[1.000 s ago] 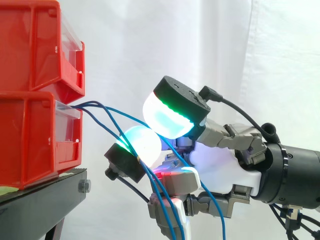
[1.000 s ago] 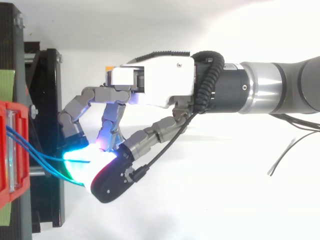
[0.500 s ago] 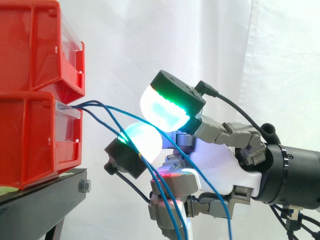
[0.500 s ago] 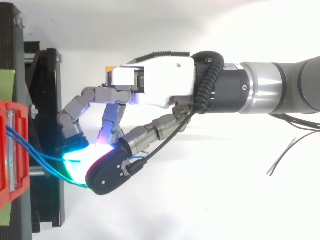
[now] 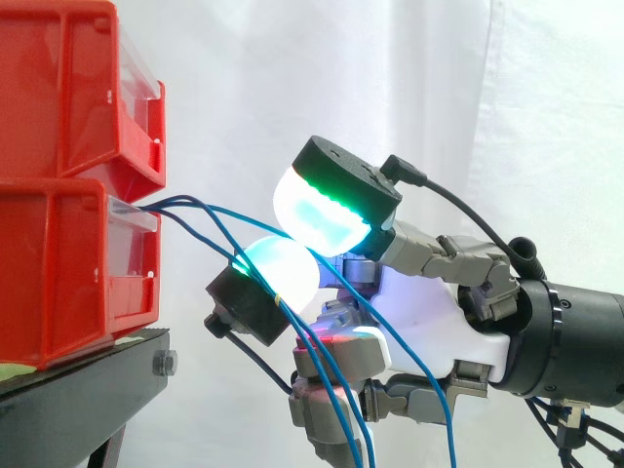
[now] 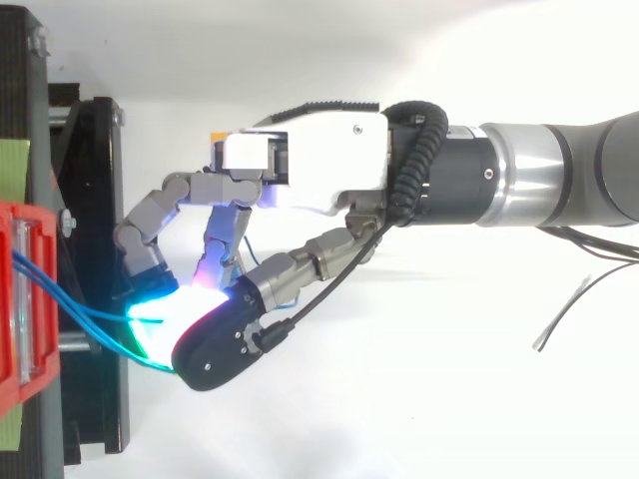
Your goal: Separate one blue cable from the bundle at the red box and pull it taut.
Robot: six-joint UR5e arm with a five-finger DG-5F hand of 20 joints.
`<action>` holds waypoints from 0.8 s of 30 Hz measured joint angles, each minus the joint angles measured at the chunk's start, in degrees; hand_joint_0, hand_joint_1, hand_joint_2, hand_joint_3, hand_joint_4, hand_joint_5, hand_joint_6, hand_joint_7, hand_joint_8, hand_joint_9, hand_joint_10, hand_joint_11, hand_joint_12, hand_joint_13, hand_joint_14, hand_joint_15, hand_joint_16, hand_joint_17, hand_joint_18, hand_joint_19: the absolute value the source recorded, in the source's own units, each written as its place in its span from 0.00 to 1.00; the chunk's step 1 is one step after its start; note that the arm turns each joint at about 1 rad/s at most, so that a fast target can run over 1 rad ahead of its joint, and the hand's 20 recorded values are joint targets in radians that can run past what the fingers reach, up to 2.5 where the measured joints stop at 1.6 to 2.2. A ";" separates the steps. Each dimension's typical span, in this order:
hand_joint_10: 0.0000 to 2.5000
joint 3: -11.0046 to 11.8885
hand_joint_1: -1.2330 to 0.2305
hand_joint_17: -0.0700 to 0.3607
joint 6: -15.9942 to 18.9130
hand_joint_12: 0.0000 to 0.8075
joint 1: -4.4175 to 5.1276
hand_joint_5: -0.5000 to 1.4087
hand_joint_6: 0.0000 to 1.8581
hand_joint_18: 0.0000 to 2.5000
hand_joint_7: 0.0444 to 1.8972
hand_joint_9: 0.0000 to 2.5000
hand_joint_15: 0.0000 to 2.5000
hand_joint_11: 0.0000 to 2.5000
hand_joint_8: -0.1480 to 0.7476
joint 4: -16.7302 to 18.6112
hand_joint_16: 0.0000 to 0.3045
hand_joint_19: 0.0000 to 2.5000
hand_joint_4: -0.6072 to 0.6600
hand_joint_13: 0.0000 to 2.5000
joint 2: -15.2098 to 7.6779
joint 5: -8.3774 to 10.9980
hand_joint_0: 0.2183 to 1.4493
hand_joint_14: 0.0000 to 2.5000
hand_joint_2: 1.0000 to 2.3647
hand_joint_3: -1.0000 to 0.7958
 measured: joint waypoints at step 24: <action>0.01 -2.19 0.42 0.42 -6.11 0.51 -0.76 0.19 0.48 0.43 0.62 0.49 0.32 0.46 0.64 -14.37 0.16 0.30 0.47 0.46 5.91 -4.73 0.33 0.01 0.01 0.38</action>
